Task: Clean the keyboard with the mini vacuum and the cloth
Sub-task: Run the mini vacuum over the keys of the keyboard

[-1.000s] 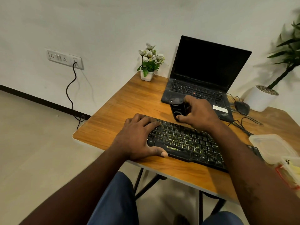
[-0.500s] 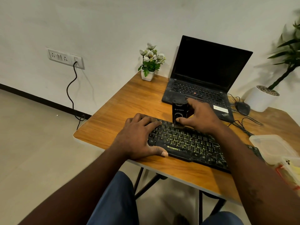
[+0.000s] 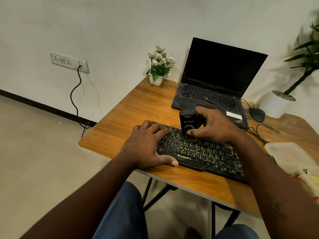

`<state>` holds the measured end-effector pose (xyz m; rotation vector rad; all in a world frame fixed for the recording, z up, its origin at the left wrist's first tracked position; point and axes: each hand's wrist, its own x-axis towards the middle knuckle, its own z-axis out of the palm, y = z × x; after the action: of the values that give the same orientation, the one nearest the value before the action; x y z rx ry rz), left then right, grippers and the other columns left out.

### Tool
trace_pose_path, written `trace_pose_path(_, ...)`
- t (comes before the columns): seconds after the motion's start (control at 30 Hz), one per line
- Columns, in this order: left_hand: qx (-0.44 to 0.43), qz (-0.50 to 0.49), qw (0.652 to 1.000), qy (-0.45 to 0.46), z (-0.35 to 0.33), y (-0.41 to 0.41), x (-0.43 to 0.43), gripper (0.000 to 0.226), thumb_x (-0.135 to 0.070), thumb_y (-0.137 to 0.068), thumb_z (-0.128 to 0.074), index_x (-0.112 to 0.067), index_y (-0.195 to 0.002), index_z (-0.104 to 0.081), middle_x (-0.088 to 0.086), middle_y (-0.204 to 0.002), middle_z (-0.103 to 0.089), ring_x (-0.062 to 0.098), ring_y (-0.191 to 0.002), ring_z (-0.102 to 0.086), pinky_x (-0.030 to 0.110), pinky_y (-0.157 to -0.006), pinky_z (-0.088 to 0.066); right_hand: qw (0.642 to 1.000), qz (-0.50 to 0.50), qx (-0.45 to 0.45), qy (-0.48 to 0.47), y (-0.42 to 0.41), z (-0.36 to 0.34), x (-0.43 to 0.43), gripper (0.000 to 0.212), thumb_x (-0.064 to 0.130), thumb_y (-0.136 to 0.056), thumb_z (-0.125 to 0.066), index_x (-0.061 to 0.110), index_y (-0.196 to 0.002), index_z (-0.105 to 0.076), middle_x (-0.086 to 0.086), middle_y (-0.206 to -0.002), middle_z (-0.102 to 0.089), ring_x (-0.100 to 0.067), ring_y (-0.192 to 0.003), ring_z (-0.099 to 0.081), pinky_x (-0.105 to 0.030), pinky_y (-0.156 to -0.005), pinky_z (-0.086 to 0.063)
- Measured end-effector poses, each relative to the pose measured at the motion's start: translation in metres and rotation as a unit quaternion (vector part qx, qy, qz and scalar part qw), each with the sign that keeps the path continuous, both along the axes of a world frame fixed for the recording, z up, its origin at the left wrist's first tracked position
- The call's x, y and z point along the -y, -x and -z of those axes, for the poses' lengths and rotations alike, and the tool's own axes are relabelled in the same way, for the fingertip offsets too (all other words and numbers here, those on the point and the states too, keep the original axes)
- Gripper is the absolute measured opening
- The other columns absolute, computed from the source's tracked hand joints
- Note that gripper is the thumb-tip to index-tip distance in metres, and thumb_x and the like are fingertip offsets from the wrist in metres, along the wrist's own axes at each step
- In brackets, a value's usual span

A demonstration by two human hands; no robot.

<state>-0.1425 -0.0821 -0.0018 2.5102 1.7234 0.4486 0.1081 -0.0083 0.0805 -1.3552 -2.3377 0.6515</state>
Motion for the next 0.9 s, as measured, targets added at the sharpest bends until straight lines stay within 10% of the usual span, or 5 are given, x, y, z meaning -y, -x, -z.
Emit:
trace_pose_path(0.43, 0.006, 0.004, 1.000, 0.002, -0.001, 0.000, 0.000, 0.119, -0.107, -0.063, -0.032, -0.037, -0.159, -0.027, -0.010, -0.158, -0.035, 0.017, -0.143, -0.024, 0.045, -0.117, -0.028, 0.984, 0.116, 0.054, -0.122, 0.000, 0.006, -0.006, 0.045, 0.028, -0.080, -0.087, 0.023, -0.116, -0.061, 0.005, -0.108, -0.070, -0.014, -0.095, -0.067, -0.028, -0.074, -0.054)
trace_pose_path(0.9, 0.012, -0.001, 1.000, 0.003, 0.000, 0.000, -0.001, 0.116, -0.106, -0.064, -0.036, -0.038, -0.158, -0.027, -0.011, -0.158, -0.035, 0.015, -0.142, -0.023, 0.045, -0.118, -0.028, 0.996, 0.080, 0.013, -0.028, -0.010, 0.009, -0.007, 0.051, 0.025, -0.080, -0.086, 0.024, -0.124, -0.060, 0.007, -0.112, -0.069, -0.013, -0.099, -0.067, -0.027, -0.078, -0.055)
